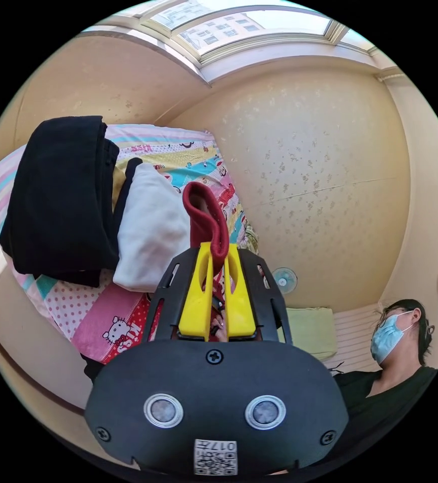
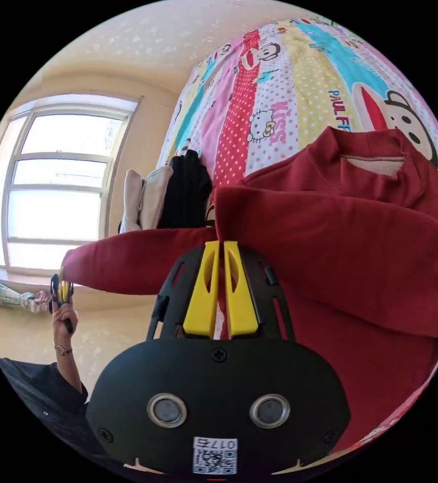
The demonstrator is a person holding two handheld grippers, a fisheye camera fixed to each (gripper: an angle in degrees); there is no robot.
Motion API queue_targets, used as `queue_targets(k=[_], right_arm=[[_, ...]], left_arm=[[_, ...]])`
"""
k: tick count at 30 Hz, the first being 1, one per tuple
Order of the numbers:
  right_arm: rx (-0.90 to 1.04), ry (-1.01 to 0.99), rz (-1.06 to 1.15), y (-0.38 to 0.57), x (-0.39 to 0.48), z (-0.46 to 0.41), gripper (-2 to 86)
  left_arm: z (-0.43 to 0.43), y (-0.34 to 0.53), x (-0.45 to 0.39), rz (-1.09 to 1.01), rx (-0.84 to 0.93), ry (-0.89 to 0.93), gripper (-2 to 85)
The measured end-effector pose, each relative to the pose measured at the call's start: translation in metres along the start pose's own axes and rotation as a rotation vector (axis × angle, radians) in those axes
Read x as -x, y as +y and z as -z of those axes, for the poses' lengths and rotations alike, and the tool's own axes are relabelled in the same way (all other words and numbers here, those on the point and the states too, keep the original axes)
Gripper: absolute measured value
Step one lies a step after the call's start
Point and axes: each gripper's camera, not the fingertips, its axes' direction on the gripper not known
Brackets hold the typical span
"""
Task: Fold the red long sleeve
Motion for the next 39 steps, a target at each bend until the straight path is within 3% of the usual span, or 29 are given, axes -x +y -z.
queue_targets(k=[2, 5, 9, 12, 13, 14, 15, 16, 20, 23, 25, 28, 32, 39], right_arm=[[0.119, -0.015, 0.006, -0.001, -0.013, -0.018, 4.8], [-0.019, 0.012, 0.087, 0.019, -0.008, 0.046, 6.0], [-0.303, 0.445, -0.047, 0.08, -0.037, 0.178, 6.1], [-0.319, 0.665, -0.201, 0.12, -0.11, 0.226, 5.1], [-0.244, 0.657, -0.226, 0.123, -0.132, 0.225, 4.5], [0.009, 0.553, -0.274, 0.129, -0.181, 0.211, 3.4], [0.135, 0.398, -0.305, 0.14, -0.209, 0.209, 3.0], [0.103, 0.364, -0.321, 0.147, -0.212, 0.219, 2.7], [-0.206, 0.589, -0.401, 0.171, -0.162, 0.305, 3.5], [-0.377, 0.325, -0.309, 0.158, -0.156, 0.334, 7.2], [-0.347, 0.276, -0.377, 0.134, -0.176, 0.329, 8.1], [-0.137, 0.337, -0.45, 0.084, -0.217, 0.299, 4.8], [-0.297, 0.416, -0.461, 0.085, -0.189, 0.343, 2.4], [-0.367, 0.202, -0.316, 0.226, -0.083, 0.376, 3.2]], left_arm=[[-0.003, 0.001, 0.001, 0.004, 0.01, 0.006, 3.9], [-0.006, 0.003, 0.0, -0.015, 0.025, 0.002, 3.9], [-0.01, 0.005, -0.006, -0.054, 0.047, -0.062, 3.9], [-0.016, 0.005, -0.011, -0.067, 0.041, -0.068, 3.9], [-0.018, 0.005, -0.013, -0.072, 0.041, -0.071, 3.9], [-0.023, 0.005, -0.016, -0.082, 0.041, -0.076, 3.9], [-0.027, 0.005, -0.018, -0.085, 0.043, -0.082, 3.9], [-0.029, 0.004, -0.019, -0.085, 0.044, -0.083, 3.9], [-0.042, 0.003, -0.032, -0.138, 0.054, -0.132, 3.9], [-0.053, 0.001, -0.043, -0.193, 0.053, -0.163, 3.9], [-0.058, 0.001, -0.05, -0.221, 0.04, -0.167, 3.9], [-0.063, -0.001, -0.067, -0.283, 0.014, -0.211, 3.8], [-0.092, -0.001, -0.098, -0.407, 0.079, -0.246, 3.8], [-0.246, 0.036, -0.2, -0.81, 0.286, -0.243, 3.8]])
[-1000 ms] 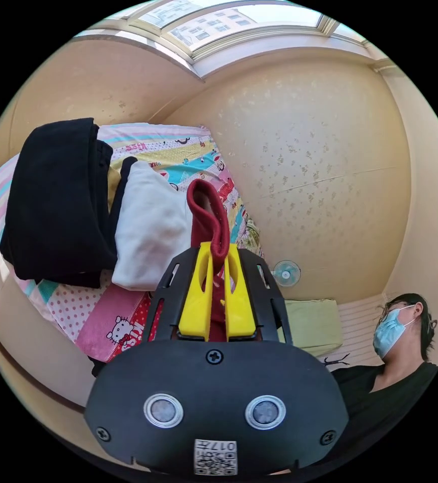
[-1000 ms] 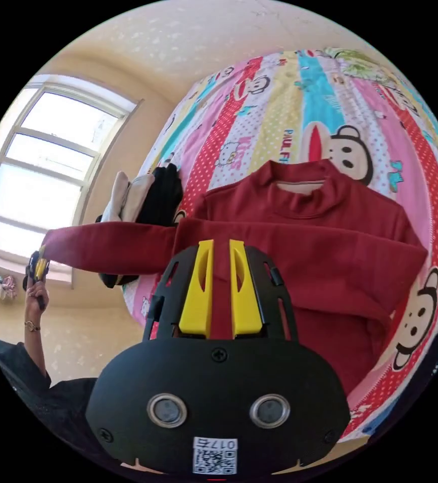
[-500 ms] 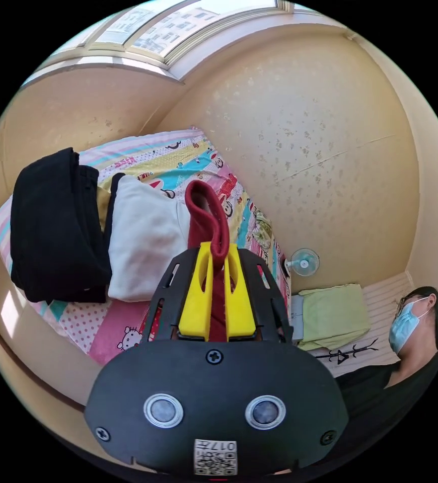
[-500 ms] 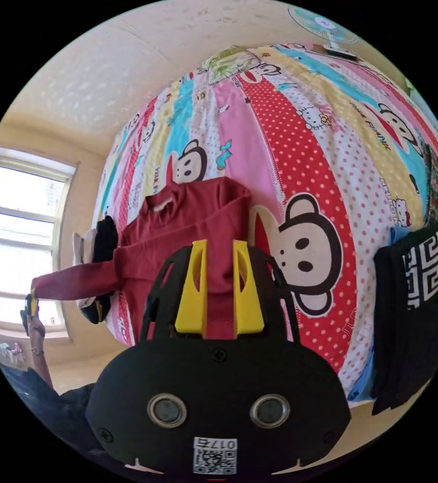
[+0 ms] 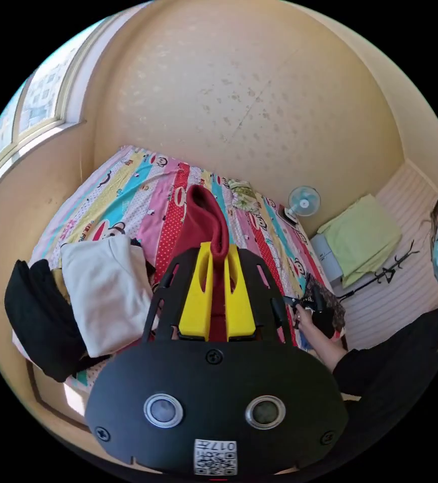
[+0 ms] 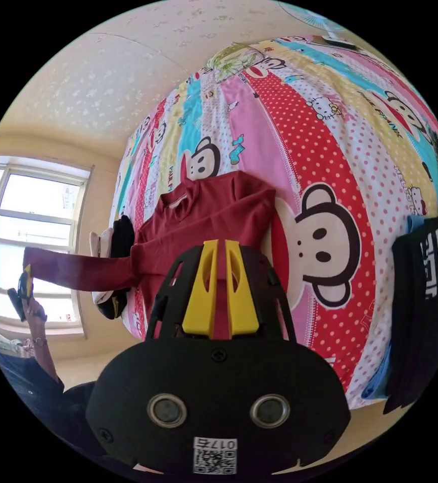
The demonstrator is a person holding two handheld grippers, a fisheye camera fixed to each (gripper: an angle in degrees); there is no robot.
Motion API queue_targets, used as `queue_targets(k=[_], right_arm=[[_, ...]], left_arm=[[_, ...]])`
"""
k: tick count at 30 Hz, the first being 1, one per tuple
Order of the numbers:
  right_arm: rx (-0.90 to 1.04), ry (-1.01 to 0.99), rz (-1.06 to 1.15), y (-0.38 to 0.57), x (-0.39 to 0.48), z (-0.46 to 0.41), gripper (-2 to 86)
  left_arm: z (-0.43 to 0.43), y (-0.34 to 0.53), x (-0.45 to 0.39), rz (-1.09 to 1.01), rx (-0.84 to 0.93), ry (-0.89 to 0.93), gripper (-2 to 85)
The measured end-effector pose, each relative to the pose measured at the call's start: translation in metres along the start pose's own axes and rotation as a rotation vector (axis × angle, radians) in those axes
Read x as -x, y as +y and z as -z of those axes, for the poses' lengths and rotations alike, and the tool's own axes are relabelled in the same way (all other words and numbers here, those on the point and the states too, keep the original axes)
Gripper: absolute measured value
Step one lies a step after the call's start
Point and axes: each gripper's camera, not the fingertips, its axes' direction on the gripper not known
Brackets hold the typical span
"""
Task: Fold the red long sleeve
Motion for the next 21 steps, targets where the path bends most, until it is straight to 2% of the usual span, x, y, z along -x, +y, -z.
queue_targets(k=[3, 6, 11, 14, 19, 21], right_arm=[[0.031, -0.074, -0.082, 0.08, -0.014, 0.038, 3.0], [0.063, -0.133, -0.097, 0.146, -0.028, 0.066, 2.6], [0.223, -0.079, -0.157, 0.201, -0.064, 0.078, 3.5], [0.249, -0.081, -0.189, 0.217, -0.081, 0.092, 4.6], [0.293, -0.055, -0.196, 0.219, -0.086, 0.107, 6.6], [0.345, -0.025, -0.163, 0.213, -0.081, 0.11, 7.6]], left_arm=[[-0.088, -0.026, -0.059, -0.172, 0.097, 0.127, 3.8], [-0.181, -0.03, -0.106, -0.225, 0.189, 0.278, 3.9], [-0.306, 0.002, -0.14, -0.231, 0.399, 0.335, 8.6], [-0.312, 0.025, -0.105, -0.086, 0.459, 0.375, 10.4], [-0.251, 0.075, 0.012, 0.16, 0.563, 0.175, 11.7], [-0.218, 0.114, 0.074, 0.272, 0.679, 0.124, 12.9]])
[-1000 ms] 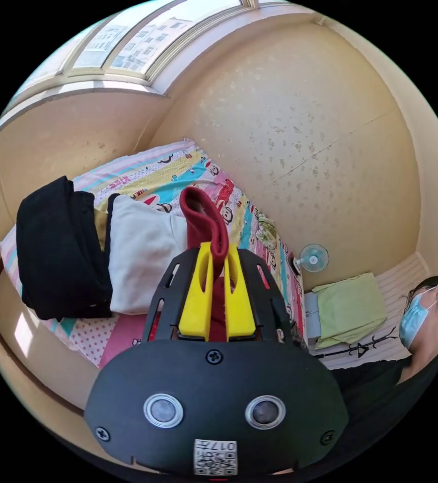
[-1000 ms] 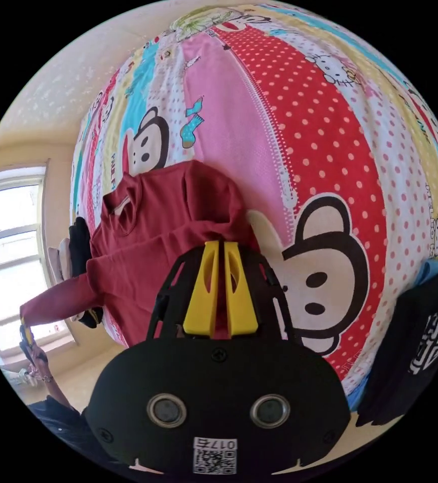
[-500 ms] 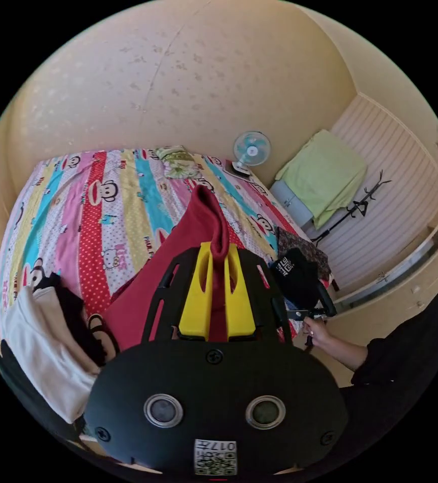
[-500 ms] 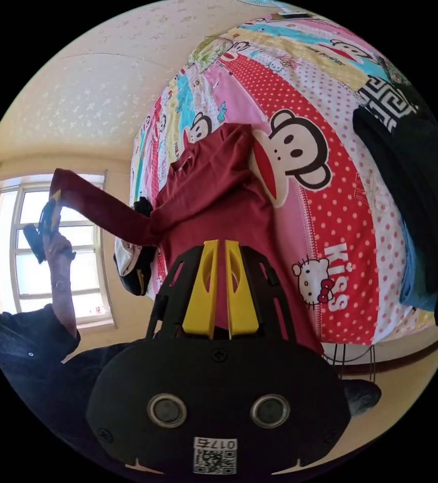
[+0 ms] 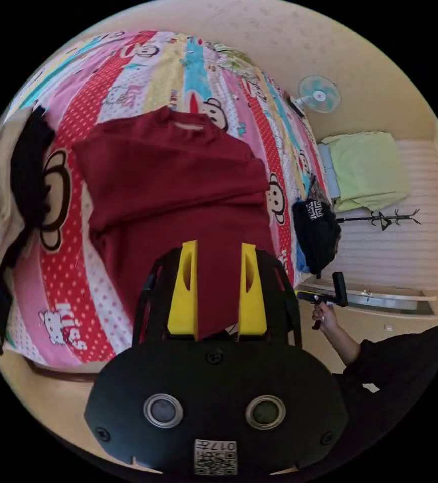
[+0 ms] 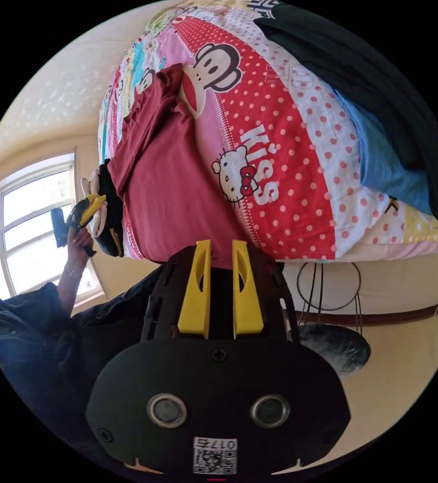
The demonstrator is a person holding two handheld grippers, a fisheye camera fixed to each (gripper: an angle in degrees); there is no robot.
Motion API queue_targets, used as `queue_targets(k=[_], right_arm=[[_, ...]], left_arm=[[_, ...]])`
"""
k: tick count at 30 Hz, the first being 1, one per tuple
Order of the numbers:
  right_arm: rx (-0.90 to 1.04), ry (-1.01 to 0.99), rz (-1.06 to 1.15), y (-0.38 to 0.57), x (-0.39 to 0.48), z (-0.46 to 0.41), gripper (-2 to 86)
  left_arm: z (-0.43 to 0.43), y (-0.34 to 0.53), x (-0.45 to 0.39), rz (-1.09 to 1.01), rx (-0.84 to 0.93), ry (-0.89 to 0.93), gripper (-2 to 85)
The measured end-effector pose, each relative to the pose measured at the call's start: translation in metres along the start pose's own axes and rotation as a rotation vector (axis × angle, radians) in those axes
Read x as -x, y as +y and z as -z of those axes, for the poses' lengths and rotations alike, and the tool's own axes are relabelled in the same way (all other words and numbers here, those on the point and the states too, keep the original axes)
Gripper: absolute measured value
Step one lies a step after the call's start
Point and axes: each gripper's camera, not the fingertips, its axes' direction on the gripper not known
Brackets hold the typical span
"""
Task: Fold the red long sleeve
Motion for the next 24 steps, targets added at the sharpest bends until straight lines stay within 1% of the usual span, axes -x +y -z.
queue_targets(k=[1, 3, 5, 8, 9, 12, 16, 18, 20, 22, 24], right_arm=[[0.018, 0.015, 0.004, -0.001, 0.001, 0.0, 7.9], [0.124, 0.078, 0.042, -0.008, 0.004, -0.003, 9.0], [0.238, 0.133, 0.093, -0.012, 0.008, -0.009, 9.8], [0.402, 0.198, 0.119, -0.017, 0.007, -0.024, 11.8], [0.437, 0.182, 0.12, -0.019, 0.005, -0.028, 12.1], [0.462, 0.122, 0.097, -0.027, 0.002, -0.032, 12.1], [0.538, 0.075, 0.096, -0.035, 0.0, -0.037, 8.1], [0.583, 0.008, 0.123, -0.034, 0.006, -0.03, 5.3], [0.608, 0.004, 0.169, -0.029, 0.015, -0.017, 4.6], [0.624, -0.033, 0.242, -0.02, 0.03, 0.003, 4.1], [0.599, -0.13, 0.308, -0.006, 0.05, 0.044, 3.6]], left_arm=[[-0.001, 0.008, 0.015, 0.017, 0.049, 0.011, 13.1], [-0.012, 0.043, 0.072, 0.092, 0.266, 0.036, 13.6], [-0.018, 0.068, 0.1, 0.118, 0.334, 0.005, 14.4], [-0.04, 0.087, 0.131, 0.118, 0.412, 0.045, 15.4], [-0.051, 0.087, 0.139, 0.111, 0.431, 0.031, 16.0], [-0.077, 0.076, 0.159, 0.09, 0.445, 0.003, 17.6], [-0.093, 0.05, 0.174, 0.035, 0.408, 0.079, 16.7], [-0.096, 0.037, 0.181, 0.019, 0.425, 0.158, 10.1], [-0.089, 0.034, 0.182, -0.006, 0.45, 0.17, 4.2], [-0.074, 0.039, 0.18, -0.056, 0.479, 0.222, 3.1], [-0.041, 0.053, 0.175, -0.109, 0.504, 0.385, 3.0]])
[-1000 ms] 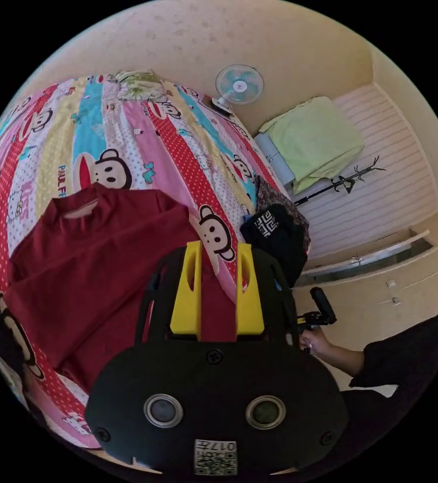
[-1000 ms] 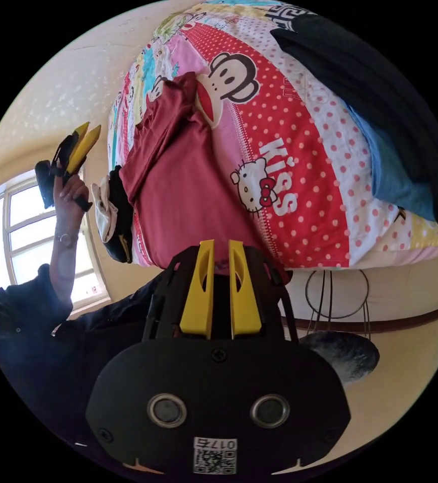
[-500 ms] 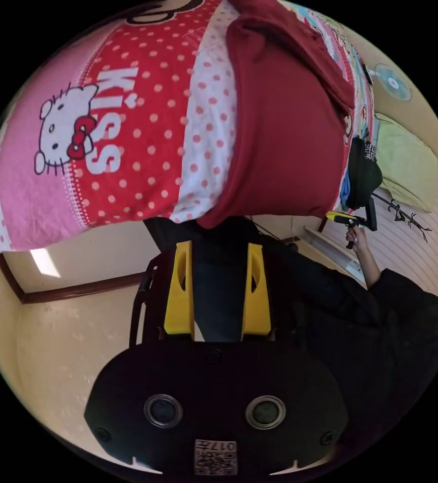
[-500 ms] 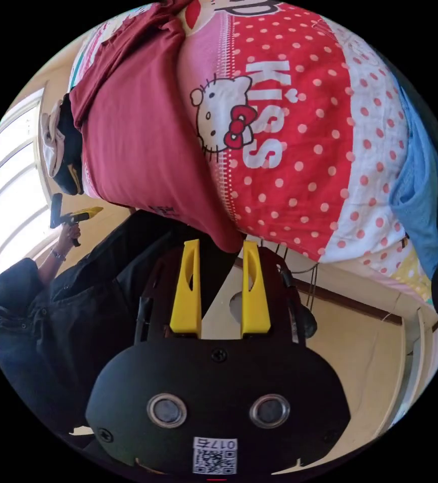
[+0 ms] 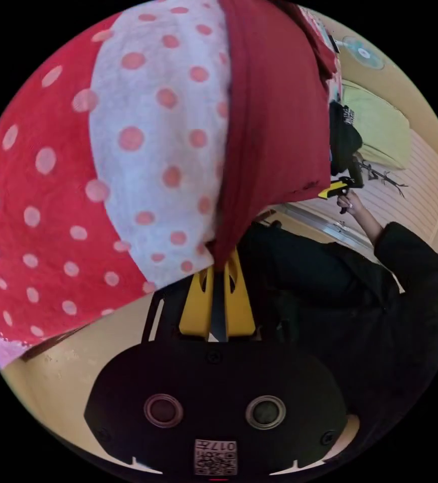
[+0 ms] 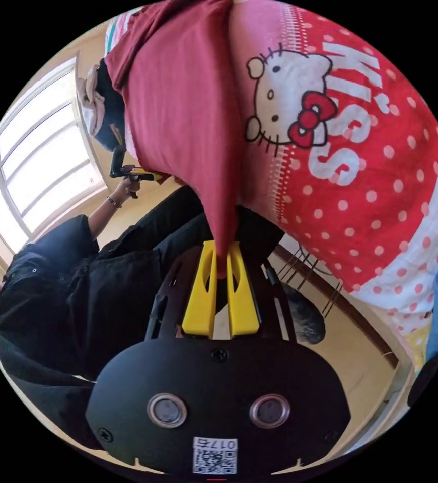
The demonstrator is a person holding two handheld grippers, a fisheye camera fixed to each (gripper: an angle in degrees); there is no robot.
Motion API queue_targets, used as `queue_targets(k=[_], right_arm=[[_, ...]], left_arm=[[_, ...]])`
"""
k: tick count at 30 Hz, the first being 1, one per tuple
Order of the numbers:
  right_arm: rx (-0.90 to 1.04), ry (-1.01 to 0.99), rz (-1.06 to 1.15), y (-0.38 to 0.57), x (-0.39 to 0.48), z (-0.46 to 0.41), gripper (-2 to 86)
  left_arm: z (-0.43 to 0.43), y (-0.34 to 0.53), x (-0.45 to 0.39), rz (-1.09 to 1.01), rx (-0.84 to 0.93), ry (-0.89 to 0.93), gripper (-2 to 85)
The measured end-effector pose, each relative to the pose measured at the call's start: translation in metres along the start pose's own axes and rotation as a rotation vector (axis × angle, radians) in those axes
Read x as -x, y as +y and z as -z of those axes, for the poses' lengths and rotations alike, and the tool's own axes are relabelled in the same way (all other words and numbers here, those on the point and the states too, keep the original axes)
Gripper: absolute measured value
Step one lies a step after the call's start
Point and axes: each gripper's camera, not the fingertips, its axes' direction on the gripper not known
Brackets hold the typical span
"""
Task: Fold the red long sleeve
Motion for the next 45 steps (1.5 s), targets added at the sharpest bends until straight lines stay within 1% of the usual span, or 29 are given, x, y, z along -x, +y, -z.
queue_targets(k=[1, 3, 5, 7, 8, 10, 13, 15, 16, 19, 22, 23, 25, 26, 27, 28, 30, 31, 33, 34, 36, 37, 38, 39, 41, 42, 43, 44, 45], right_arm=[[-0.021, -0.024, 0.018, 0.008, 0.009, 0.008, 3.5], [-0.144, -0.097, 0.083, 0.043, 0.048, 0.043, 3.3], [-0.218, -0.137, 0.115, 0.067, 0.078, 0.065, 3.1], [-0.278, -0.166, 0.139, 0.092, 0.104, 0.082, 3.0], [-0.31, -0.198, 0.146, 0.11, 0.116, 0.089, 2.9], [-0.334, -0.256, 0.156, 0.139, 0.129, 0.093, 2.7], [-0.363, -0.324, 0.153, 0.191, 0.136, 0.082, 2.4], [-0.455, -0.458, 0.144, 0.213, 0.122, 0.071, 2.0], [-0.484, -0.485, 0.137, 0.213, 0.116, 0.07, 2.0], [-0.582, -0.557, 0.171, 0.169, 0.099, 0.079, 1.7], [-0.651, -0.591, 0.275, 0.081, 0.09, 0.114, 1.7], [-0.702, -0.584, 0.303, 0.04, 0.084, 0.133, 2.0], [-0.766, -0.559, 0.252, -0.02, 0.07, 0.159, 2.6], [-0.798, -0.545, 0.202, -0.058, 0.063, 0.173, 3.3], [-0.82, -0.522, 0.157, -0.091, 0.063, 0.182, 4.3], [-0.831, -0.498, 0.133, -0.103, 0.065, 0.185, 5.0], [-0.851, -0.309, 0.086, -0.133, 0.087, 0.189, 6.7], [-0.842, -0.238, 0.088, -0.137, 0.095, 0.187, 6.8], [-0.772, 0.048, 0.084, -0.153, 0.127, 0.158, 6.9], [-0.753, 0.11, 0.09, -0.156, 0.134, 0.146, 6.8], [-0.621, 0.326, 0.069, -0.173, 0.137, 0.093, 5.8], [-0.566, 0.399, 0.027, -0.18, 0.131, 0.077, 4.9], [-0.45, 0.57, -0.073, -0.193, 0.115, 0.048, 3.1], [-0.433, 0.637, -0.062, -0.195, 0.111, 0.028, 2.2], [-0.53, 0.673, -0.109, -0.187, 0.125, 0.021, 1.4], [-0.597, 0.753, -0.161, -0.182, 0.145, 0.015, 1.1], [-0.641, 0.799, -0.163, -0.178, 0.159, 0.011, 1.0], [-0.726, 0.857, -0.11, -0.17, 0.188, -0.002, 0.9], [-0.787, 0.859, -0.022, -0.165, 0.214, -0.018, 0.8]], left_arm=[[0.007, 0.008, -0.006, -0.016, -0.009, 0.043, 3.1], [0.048, 0.039, -0.041, -0.075, -0.148, 0.193, 2.9], [0.081, 0.059, -0.07, -0.124, -0.227, 0.215, 2.7], [0.107, 0.078, -0.094, -0.142, -0.262, 0.175, 2.5], [0.117, 0.091, -0.104, -0.138, -0.276, 0.186, 2.3], [0.118, 0.111, -0.108, -0.107, -0.272, 0.244, 2.2], [0.097, 0.145, -0.102, -0.059, -0.302, 0.428, 2.3], [0.086, 0.157, -0.09, -0.036, -0.411, 0.568, 2.5], [0.086, 0.155, -0.087, -0.034, -0.436, 0.591, 2.6], [0.101, 0.116, -0.07, -0.048, -0.515, 0.596, 2.7], [0.142, 0.051, -0.057, -0.129, -0.615, 0.578, 3.1], [0.161, 0.023, -0.048, -0.132, -0.681, 0.55, 3.4], [0.185, -0.015, -0.03, -0.069, -0.772, 0.507, 4.4], [0.198, -0.032, -0.021, -0.032, -0.853, 0.489, 5.8], [0.208, -0.04, -0.016, -0.02, -0.95, 0.47, 7.4], [0.211, -0.042, -0.015, -0.016, -0.984, 0.456, 8.2], [0.211, -0.042, -0.023, 0.015, -1.03, 0.306, 8.9], [0.208, -0.041, -0.027, 0.029, -1.023, 0.25, 9.3], [0.178, -0.038, -0.04, 0.111, -0.97, -0.005, 11.2], [0.167, -0.038, -0.041, 0.137, -0.955, -0.062, 11.8], [0.125, -0.039, -0.035, 0.238, -0.885, -0.225, 14.9], [0.114, -0.041, -0.031, 0.267, -0.86, -0.243, 15.8], [0.095, -0.045, -0.018, 0.316, -0.81, -0.249, 17.1], [0.078, -0.049, -0.004, 0.347, -0.767, -0.212, 18.2], [0.059, -0.051, 0.013, 0.371, -0.754, -0.131, 19.0], [0.053, -0.048, 0.019, 0.377, -0.79, -0.096, 19.2], [0.052, -0.048, 0.02, 0.379, -0.802, -0.088, 19.3], [0.049, -0.048, 0.022, 0.38, -0.8, -0.081, 19.4], [0.045, -0.05, 0.023, 0.385, -0.789, -0.08, 19.1]])
